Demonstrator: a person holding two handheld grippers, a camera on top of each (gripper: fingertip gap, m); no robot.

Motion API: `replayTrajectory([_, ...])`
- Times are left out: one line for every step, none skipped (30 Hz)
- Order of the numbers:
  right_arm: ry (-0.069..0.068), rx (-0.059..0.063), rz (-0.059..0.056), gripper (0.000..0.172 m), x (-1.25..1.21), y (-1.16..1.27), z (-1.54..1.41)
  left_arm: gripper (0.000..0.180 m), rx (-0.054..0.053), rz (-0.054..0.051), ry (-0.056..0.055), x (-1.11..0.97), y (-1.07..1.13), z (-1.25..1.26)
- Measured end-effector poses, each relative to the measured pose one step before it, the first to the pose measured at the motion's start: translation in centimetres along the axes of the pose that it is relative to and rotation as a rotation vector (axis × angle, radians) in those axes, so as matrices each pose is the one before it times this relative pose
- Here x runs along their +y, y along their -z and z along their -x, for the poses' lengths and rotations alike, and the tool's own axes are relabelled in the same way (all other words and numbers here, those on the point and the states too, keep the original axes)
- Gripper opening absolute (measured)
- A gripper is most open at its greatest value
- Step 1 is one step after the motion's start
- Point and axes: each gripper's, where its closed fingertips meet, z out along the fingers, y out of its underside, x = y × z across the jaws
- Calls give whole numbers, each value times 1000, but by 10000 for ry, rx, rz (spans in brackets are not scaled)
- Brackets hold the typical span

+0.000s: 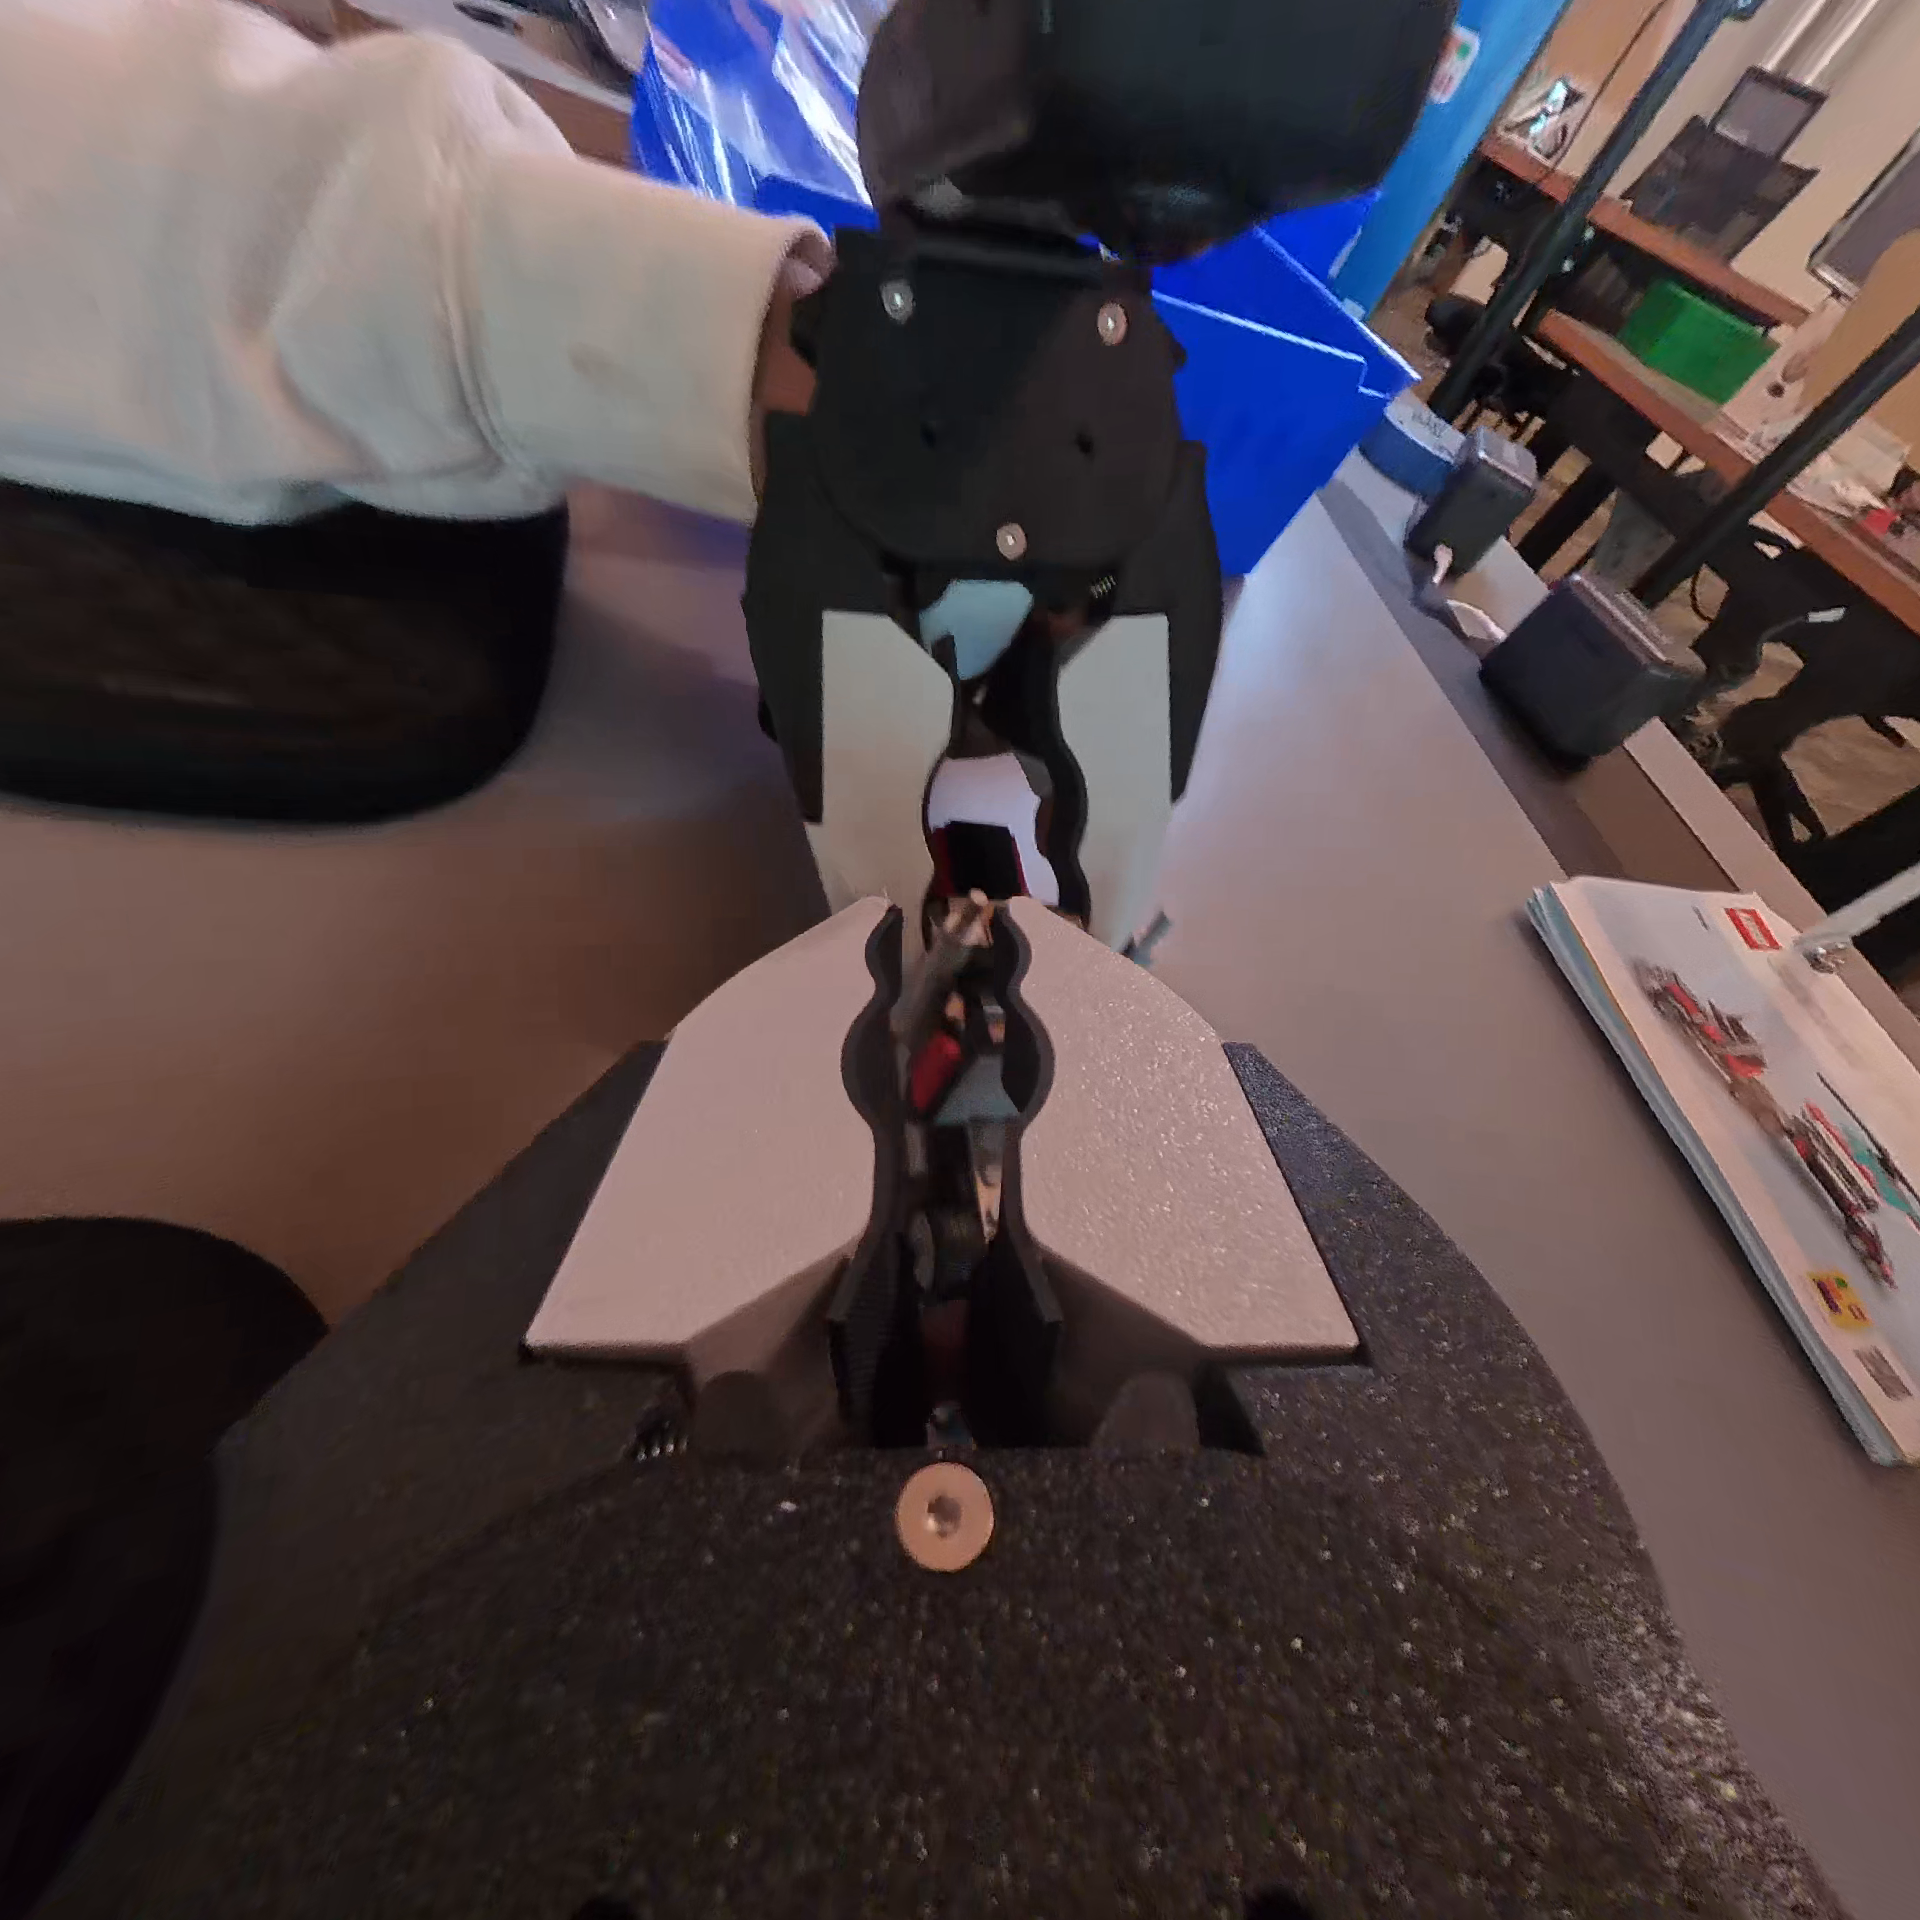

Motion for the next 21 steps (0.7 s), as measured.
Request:
replayTrajectory([-104,-28,2,17,-98,-304,182,38,-28,27,-33,-49,-41,-20])
replayTrajectory([-165,11,249,18,351,-355,59,38,-19,20,-13,-48,-27,-21])
replayTrajectory([-111,-4,395,18,608,-355,24,38,-2,10,30,-32,-36,-9])
replayTrajectory([28,59,49,16,148,-181,-31,38,17,-2,52,-40,-43,-22])
replayTrajectory([129,131,-113,8,-47,71,-182,38,96,-14,19,-20,-30,-114])
replayTrajectory([75,-140,-24,8,34,126,129,38,72,-27,73,-15,-26,-85])
replayTrajectory([60,-75,18,8,63,143,13,38,61,-23,145,-34,-42,-46])
replayTrajectory([301,8,-2,8,37,98,16,38,63,-28,151,-55,-71,-46])
replayTrajectory([623,132,-10,8,46,97,11,38,55,-40,135,-52,-75,-15])
replayTrajectory([722,125,10,8,7,85,117,38,49,-47,131,-41,-57,-20])
replayTrajectory([551,105,59,8,-11,39,134,38,42,-49,116,-31,-44,-13])
replayTrajectory([349,69,83,8,-28,-7,114,38,45,-38,84,-8,-11,-13])
replayTrajectory([244,-13,83,8,-26,-1,138,38,45,-36,60,-3,10,-20])
replayTrajectory([174,-108,42,8,-26,24,232,38,53,-47,56,-15,20,-31])
replayTrajectory([22,-85,-36,7,-55,33,186,38,85,-57,101,-26,42,-43])
replayTrajectory([-104,-102,-26,7,20,39,102,38,70,-66,87,-8,11,-2])
replayTrajectory([-19,-740,9,6,96,28,977,38,22,-45,125,6,0,76])
replayTrajectory([-31,-576,200,7,423,-257,1057,38,35,31,309,127,39,181])
replayTrajectory([288,-96,53,8,86,-387,564,38,144,-73,249,71,60,51])
replayTrajectory([300,53,168,8,30,-311,210,38,84,-83,1,49,64,-26])
replayTrajectory([127,-5,171,8,-30,-143,43,37,-3,5,-96,53,46,-5])
